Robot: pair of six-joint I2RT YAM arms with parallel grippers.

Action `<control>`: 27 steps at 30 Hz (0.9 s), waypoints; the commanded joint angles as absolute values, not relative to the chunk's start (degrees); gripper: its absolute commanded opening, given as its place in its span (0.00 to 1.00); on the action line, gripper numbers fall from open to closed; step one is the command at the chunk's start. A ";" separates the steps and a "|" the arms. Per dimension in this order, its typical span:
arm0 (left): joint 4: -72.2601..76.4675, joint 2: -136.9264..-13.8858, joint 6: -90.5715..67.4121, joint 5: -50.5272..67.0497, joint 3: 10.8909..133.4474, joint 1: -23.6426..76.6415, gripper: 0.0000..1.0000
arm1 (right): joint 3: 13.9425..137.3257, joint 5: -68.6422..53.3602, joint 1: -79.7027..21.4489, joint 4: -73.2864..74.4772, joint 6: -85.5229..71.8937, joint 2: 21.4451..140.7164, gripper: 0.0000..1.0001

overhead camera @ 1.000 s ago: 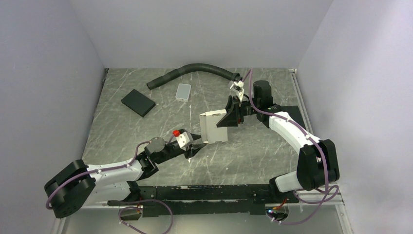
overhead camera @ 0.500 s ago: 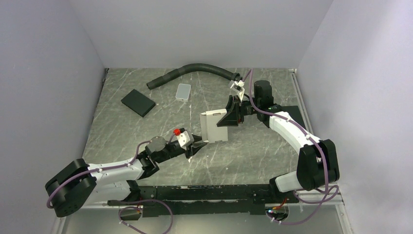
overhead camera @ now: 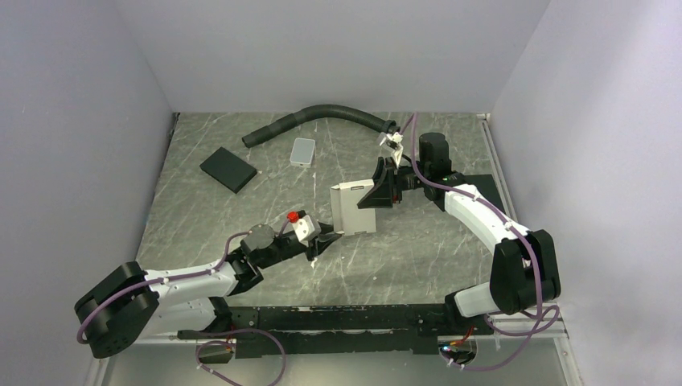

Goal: Fold the paper box
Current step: Close the paper box at the center of the board.

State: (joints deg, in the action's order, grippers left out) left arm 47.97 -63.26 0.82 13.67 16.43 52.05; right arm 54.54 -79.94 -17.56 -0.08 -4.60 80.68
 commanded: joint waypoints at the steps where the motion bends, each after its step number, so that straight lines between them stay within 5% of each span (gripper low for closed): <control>1: 49.78 -62.58 0.36 13.99 19.29 52.05 0.29 | 54.15 -79.63 -18.09 -3.58 -6.61 80.57 0.00; 27: 49.41 -64.78 -2.18 19.22 21.04 52.20 0.28 | 52.16 -74.92 -18.11 -10.17 -14.98 82.55 0.00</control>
State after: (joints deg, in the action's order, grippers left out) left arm 45.56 -64.66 -0.95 15.44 17.74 51.77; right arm 52.64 -77.54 -17.61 -5.58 -13.72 82.17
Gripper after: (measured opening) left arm 0.287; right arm 0.338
